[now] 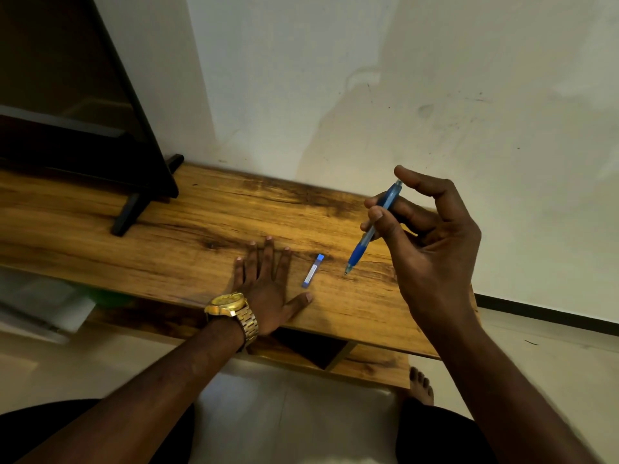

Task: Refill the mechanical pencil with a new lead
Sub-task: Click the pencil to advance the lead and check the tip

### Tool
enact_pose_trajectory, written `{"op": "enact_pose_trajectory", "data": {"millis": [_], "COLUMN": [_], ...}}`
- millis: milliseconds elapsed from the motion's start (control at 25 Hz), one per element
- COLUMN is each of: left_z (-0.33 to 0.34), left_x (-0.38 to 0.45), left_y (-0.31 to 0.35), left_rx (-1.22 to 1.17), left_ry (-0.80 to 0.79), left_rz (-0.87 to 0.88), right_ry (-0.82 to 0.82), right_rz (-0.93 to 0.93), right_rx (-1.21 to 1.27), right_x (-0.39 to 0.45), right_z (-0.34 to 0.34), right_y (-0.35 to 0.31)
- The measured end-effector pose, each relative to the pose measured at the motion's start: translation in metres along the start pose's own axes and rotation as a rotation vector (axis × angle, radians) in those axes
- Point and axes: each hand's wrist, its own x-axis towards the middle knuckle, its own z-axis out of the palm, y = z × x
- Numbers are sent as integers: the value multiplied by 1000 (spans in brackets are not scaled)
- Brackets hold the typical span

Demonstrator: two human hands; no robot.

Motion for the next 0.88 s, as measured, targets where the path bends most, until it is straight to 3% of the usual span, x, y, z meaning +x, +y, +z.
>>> {"op": "enact_pose_trajectory", "data": {"millis": [400, 880], "left_z": [-5, -4], "left_x": [-3, -3], "left_y": [3, 2], "left_rx": [6, 2], "left_ry": [-4, -10], "left_rz": [-3, -4], "right_ry": [57, 54], "right_rz": [28, 35], "right_rx": [191, 195], "right_x": [2, 3], "right_z": [-3, -3], "right_y": [2, 3]}}
